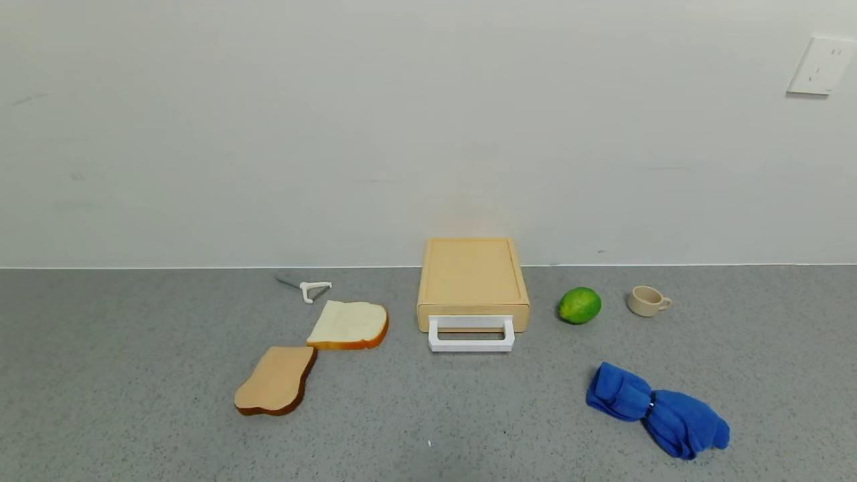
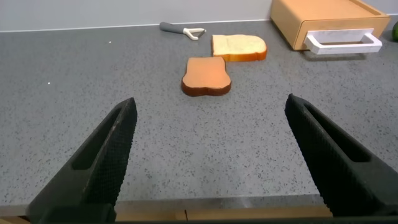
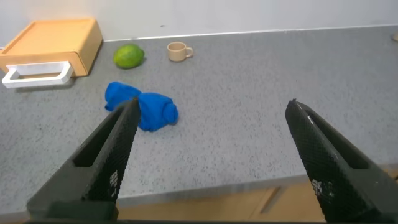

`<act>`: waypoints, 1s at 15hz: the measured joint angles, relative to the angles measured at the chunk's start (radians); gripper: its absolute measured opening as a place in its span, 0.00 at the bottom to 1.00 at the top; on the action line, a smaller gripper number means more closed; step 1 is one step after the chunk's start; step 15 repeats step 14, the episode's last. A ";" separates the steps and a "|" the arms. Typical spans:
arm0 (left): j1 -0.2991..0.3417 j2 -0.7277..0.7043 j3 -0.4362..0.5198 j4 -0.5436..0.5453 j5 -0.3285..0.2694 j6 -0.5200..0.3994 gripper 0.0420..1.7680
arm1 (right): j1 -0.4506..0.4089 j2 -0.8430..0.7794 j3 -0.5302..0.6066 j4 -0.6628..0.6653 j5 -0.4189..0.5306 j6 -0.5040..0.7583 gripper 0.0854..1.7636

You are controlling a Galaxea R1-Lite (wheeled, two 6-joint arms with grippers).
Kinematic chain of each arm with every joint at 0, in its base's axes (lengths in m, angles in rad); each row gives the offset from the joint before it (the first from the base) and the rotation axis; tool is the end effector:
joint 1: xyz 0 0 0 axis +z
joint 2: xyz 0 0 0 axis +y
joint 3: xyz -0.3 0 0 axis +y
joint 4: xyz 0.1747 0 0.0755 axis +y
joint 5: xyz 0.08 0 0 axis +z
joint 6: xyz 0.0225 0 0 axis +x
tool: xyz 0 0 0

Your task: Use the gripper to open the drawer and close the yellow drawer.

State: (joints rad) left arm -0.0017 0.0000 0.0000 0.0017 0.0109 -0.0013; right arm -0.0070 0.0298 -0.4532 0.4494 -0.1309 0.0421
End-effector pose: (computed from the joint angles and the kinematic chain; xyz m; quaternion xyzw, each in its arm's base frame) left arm -0.0228 0.0003 0.0753 -0.0006 0.0008 0.0046 1.0000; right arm -0.0694 -0.0025 0.1469 0.0202 0.0115 -0.0691 0.9973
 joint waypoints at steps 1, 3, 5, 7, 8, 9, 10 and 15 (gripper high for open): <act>0.000 0.000 0.000 0.000 0.000 0.000 0.97 | 0.000 -0.013 0.061 -0.083 0.000 -0.006 0.97; 0.000 0.000 0.000 0.000 0.000 0.000 0.97 | 0.001 -0.025 0.190 -0.250 0.003 -0.034 0.97; 0.000 0.000 0.000 0.000 0.000 0.000 0.97 | 0.001 -0.029 0.321 -0.373 0.008 -0.082 0.97; 0.000 0.000 0.000 0.000 0.000 0.000 0.97 | 0.001 -0.030 0.391 -0.422 0.066 -0.092 0.97; 0.000 0.000 0.000 0.000 0.000 0.000 0.97 | 0.001 -0.030 0.402 -0.425 0.080 -0.077 0.97; 0.000 0.000 0.000 0.000 0.000 0.000 0.97 | 0.001 -0.030 0.413 -0.425 0.098 -0.058 0.97; 0.000 0.000 0.000 0.000 0.000 0.000 0.97 | 0.001 -0.030 0.431 -0.429 0.107 -0.045 0.97; 0.000 0.000 0.000 0.000 0.000 0.000 0.97 | 0.002 -0.030 0.447 -0.436 0.109 -0.038 0.97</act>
